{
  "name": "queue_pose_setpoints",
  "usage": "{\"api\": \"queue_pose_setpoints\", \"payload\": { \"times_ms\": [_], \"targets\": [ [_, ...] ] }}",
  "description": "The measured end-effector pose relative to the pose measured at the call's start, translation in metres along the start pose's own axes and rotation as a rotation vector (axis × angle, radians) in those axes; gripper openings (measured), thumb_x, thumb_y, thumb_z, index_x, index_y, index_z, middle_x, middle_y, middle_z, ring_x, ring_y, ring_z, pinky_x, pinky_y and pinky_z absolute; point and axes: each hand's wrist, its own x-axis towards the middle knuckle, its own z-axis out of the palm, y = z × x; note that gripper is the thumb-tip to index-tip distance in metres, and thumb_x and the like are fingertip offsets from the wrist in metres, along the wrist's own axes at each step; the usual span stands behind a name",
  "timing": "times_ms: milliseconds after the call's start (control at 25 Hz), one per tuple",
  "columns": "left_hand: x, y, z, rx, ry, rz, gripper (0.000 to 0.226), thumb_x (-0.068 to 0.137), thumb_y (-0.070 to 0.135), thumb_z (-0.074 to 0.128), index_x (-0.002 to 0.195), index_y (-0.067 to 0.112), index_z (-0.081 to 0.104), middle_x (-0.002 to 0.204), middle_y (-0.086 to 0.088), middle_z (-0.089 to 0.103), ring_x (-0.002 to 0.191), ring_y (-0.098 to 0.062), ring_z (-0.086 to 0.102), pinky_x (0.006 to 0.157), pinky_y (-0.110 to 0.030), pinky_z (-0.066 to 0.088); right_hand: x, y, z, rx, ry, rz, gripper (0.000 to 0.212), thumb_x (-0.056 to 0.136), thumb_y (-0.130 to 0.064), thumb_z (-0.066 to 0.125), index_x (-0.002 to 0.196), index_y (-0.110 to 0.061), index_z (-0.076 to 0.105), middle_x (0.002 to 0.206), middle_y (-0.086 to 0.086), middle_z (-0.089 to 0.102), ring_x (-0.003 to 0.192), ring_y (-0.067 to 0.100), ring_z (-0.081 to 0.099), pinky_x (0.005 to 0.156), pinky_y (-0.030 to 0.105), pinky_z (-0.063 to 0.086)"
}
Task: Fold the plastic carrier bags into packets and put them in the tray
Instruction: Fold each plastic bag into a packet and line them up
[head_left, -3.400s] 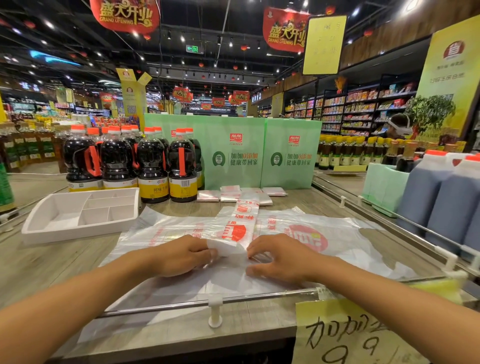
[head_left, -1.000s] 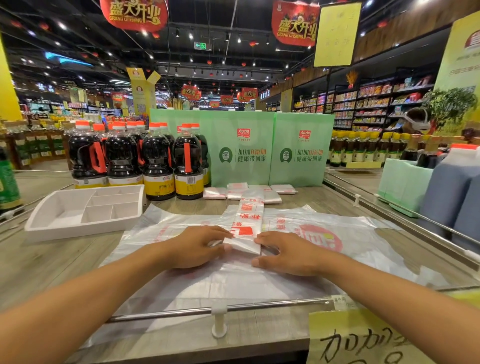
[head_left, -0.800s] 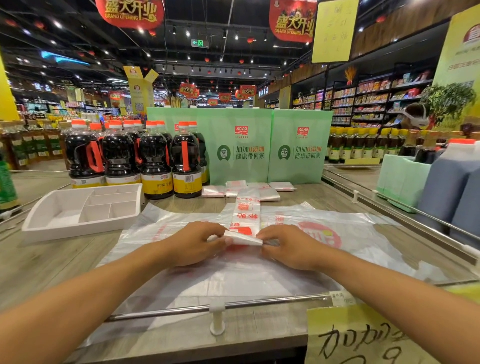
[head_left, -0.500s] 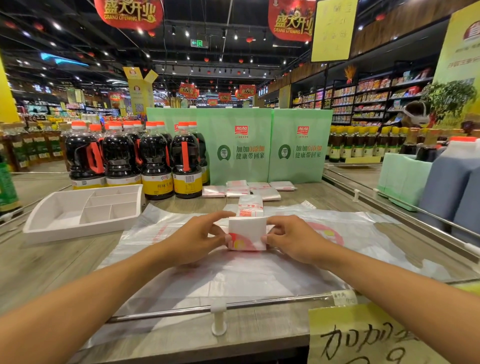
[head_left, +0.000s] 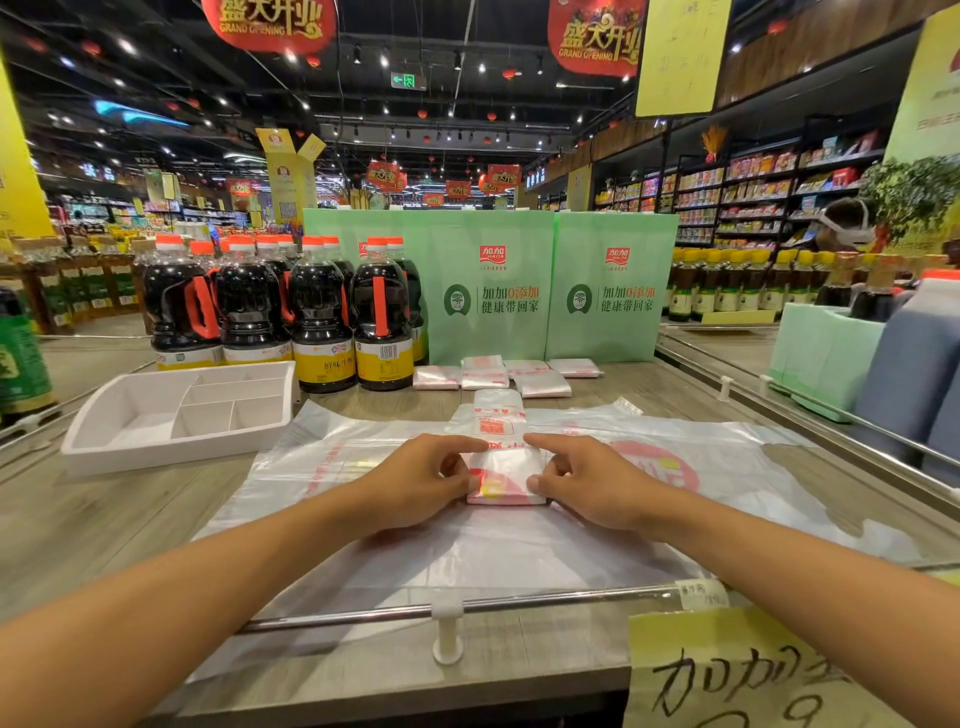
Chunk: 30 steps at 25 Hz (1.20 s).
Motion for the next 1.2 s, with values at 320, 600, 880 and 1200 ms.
{"api": "queue_pose_setpoints", "payload": {
  "times_ms": [320,600,880,1200],
  "targets": [
    [0.002,-0.002,0.003,0.39,-0.084,-0.027,0.044,0.105,0.044,0.047,0.148,0.033,0.051,0.13,0.003,0.052,0.126,-0.023,0.041,0.11,-0.046,0.032,0.008,0.004,0.006,-0.419,-0.089,-0.008,0.056,0.105,-0.042,0.049,0.157,-0.027,0.036,0.102,-0.005,0.059,0.117,0.026,0.052,0.103,0.045,0.042],
    [0.003,-0.002,0.0,0.472,-0.24,-0.017,0.052,0.108,0.05,0.035,0.158,0.037,0.032,0.166,0.02,0.021,0.155,-0.008,0.012,0.123,-0.05,0.006,0.007,0.002,-0.003,-0.69,-0.284,-0.01,0.06,0.108,-0.052,0.028,0.162,-0.03,0.017,0.168,-0.006,0.01,0.154,0.025,0.008,0.123,0.055,0.016],
    [0.004,0.0,-0.008,0.492,-0.365,-0.057,0.057,0.107,0.053,0.031,0.161,0.037,0.02,0.168,0.02,0.007,0.157,-0.011,0.001,0.123,-0.059,-0.005,0.01,-0.001,-0.02,-0.734,-0.516,0.028,0.067,0.106,-0.061,0.017,0.161,-0.035,-0.009,0.167,-0.018,-0.016,0.156,0.019,-0.016,0.124,0.055,-0.007],
    [0.004,-0.004,-0.01,0.455,-0.369,-0.052,0.058,0.106,0.054,0.036,0.161,0.039,0.02,0.167,0.022,0.008,0.156,-0.008,0.0,0.122,-0.06,-0.007,0.006,0.009,-0.021,-0.747,-0.475,-0.045,0.066,0.104,-0.064,0.016,0.161,-0.039,-0.006,0.166,-0.023,-0.01,0.155,0.008,-0.011,0.125,0.045,-0.01]
  ]
}}
